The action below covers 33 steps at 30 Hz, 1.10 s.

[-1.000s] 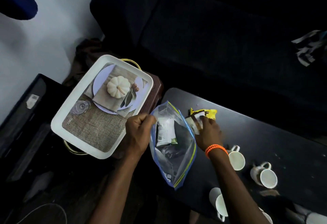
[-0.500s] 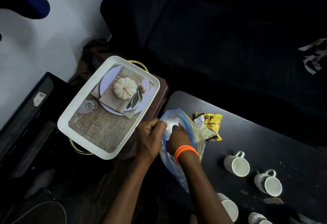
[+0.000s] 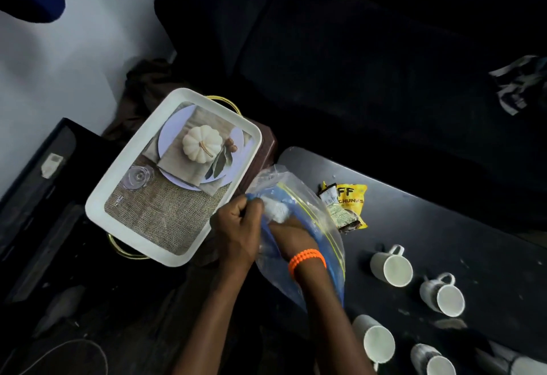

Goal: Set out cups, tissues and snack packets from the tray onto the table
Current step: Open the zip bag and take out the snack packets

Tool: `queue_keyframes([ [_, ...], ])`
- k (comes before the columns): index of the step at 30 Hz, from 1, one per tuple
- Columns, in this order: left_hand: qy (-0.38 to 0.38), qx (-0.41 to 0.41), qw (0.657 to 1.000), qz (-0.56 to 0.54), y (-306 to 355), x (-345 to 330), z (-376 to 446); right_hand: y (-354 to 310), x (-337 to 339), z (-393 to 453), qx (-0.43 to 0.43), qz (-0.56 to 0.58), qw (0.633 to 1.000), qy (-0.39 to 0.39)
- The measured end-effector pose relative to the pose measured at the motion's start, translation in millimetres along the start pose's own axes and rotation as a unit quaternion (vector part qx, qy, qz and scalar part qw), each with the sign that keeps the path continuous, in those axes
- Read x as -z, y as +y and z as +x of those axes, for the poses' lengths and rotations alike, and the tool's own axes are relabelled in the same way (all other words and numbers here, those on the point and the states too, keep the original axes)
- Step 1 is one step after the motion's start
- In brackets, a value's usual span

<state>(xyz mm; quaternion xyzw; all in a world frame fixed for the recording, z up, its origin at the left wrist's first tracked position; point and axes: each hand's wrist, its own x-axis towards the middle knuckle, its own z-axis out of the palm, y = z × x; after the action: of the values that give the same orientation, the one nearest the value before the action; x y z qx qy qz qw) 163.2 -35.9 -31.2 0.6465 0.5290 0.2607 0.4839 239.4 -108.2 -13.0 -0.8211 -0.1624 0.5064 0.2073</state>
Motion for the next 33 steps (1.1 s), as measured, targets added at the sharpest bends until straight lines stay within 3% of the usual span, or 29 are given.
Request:
queue_keyframes([
  [2, 0.003, -0.006, 1.0, 0.007, 1, 3, 3, -13, 7, -11, -0.05, 0.12, 0.991, 0.02],
  [6, -0.015, -0.008, 1.0, 0.012, -4, 8, 10, -12, 15, -47, -0.054, 0.138, 0.984, 0.1],
  [8, -0.044, -0.016, 0.999, 0.012, -8, 11, 10, -15, 20, -61, -0.046, 0.24, 0.962, 0.121],
  [10, -0.074, -0.033, 0.997, 0.009, -11, 12, 6, -18, 23, -68, -0.043, 0.442, 0.892, 0.084],
  [13, -0.09, -0.064, 0.994, 0.018, -13, 12, -2, -28, 34, -74, -0.036, 0.712, 0.701, -0.028],
  [14, -0.087, -0.067, 0.994, 0.025, -16, 12, -4, -29, 42, -74, -0.041, 0.742, 0.668, -0.036],
  [16, -0.08, -0.057, 0.995, 0.028, -21, 13, -7, -29, 59, -77, -0.025, 0.767, 0.636, -0.08],
  [18, -0.072, -0.032, 0.997, 0.002, -26, 16, -8, -23, 77, -83, 0.03, 0.752, 0.646, -0.128],
  [20, -0.053, -0.009, 0.998, -0.038, -28, 21, -6, -7, 98, -86, 0.103, 0.697, 0.7, -0.115],
  [22, -0.025, 0.006, 0.998, -0.064, -29, 28, -4, 9, 119, -79, 0.153, 0.591, 0.792, 0.004],
  [24, -0.005, 0.016, 0.996, -0.083, -28, 35, 0, 26, 136, -56, 0.129, 0.404, 0.886, 0.19],
  [25, -0.001, 0.019, 0.996, -0.089, -28, 37, 1, 36, 141, -39, 0.101, 0.3, 0.91, 0.268],
  [27, 0.001, 0.022, 0.995, -0.094, -24, 40, 5, 58, 144, -2, 0.071, 0.144, 0.926, 0.342],
  [29, -0.009, 0.021, 0.995, -0.096, -20, 38, 6, 78, 139, 37, 0.056, 0.035, 0.95, 0.305],
  [31, -0.032, 0.022, 0.993, -0.111, -18, 34, 2, 94, 126, 68, 0.014, -0.102, 0.976, 0.192],
  [33, -0.059, 0.044, 0.986, -0.152, -17, 29, 0, 106, 114, 85, -0.003, -0.191, 0.972, 0.137],
])
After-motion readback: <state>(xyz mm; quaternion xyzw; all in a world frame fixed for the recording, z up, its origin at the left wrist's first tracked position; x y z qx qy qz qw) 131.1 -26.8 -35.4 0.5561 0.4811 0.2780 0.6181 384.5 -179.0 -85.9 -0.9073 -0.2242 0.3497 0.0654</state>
